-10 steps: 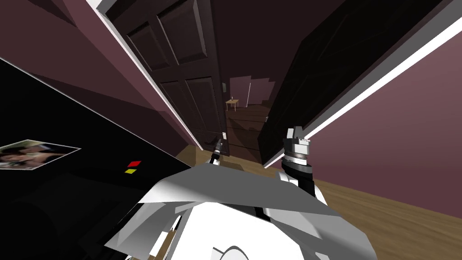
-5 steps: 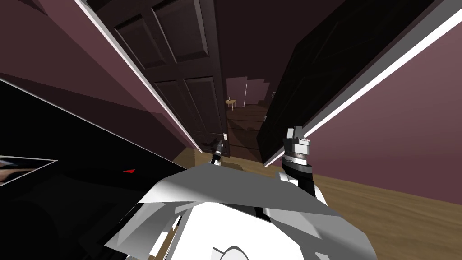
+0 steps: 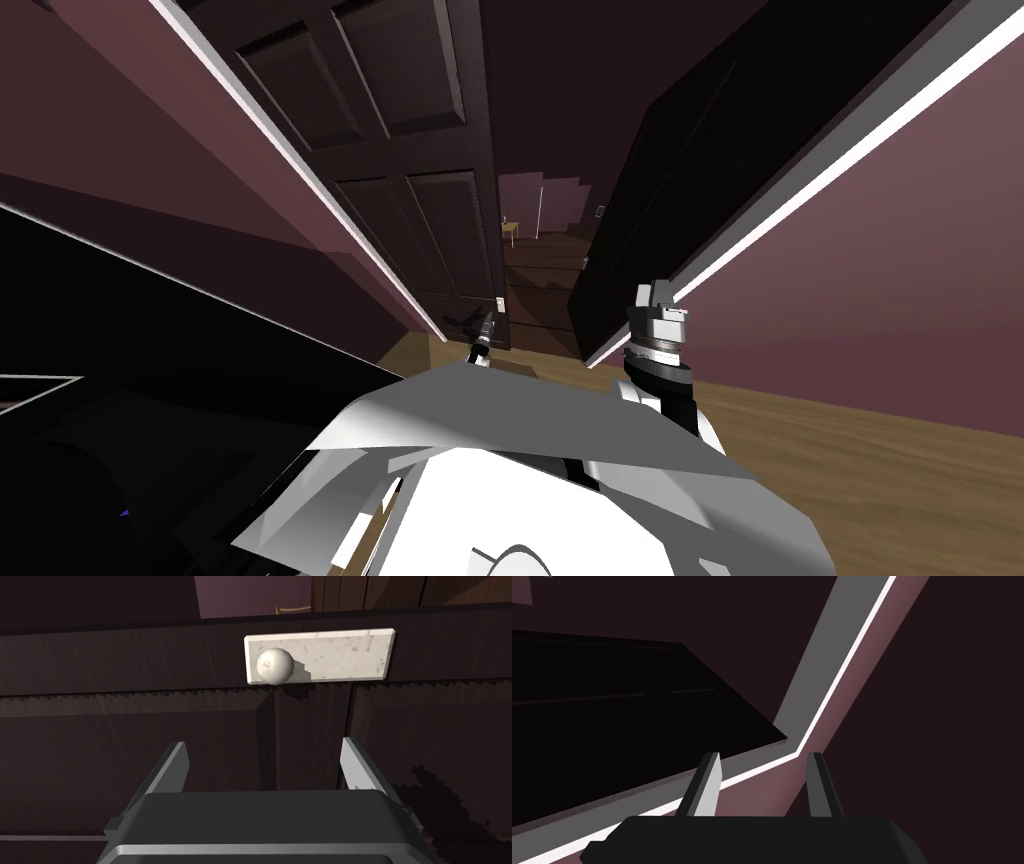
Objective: Push the door open
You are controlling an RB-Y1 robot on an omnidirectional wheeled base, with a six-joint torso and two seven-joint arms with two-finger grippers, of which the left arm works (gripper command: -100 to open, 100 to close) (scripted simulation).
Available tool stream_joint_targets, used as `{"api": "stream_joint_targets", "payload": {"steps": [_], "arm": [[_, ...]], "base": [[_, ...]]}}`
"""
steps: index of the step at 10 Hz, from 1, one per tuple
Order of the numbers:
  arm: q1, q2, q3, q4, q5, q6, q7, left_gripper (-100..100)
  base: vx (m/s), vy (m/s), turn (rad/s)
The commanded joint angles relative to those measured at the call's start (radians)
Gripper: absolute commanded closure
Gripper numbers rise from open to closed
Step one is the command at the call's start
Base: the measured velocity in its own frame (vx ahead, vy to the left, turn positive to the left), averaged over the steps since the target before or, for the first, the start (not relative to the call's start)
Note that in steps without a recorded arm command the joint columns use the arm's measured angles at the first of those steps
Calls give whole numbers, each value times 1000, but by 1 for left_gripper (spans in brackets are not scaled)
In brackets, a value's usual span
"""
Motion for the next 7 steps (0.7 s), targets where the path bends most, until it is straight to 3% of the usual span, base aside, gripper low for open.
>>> {"api": "stream_joint_targets", "payload": {"steps": [1,4,7], "arm": [[-3,9,3,6,2,-3,-1,-100],[-5,12,9,14,5,-8,-3,-100],[-8,1,14,22,7,-13,-5,-100]], "base": [[204,17,-42],[203,1,-20],[203,15,-26]]}}
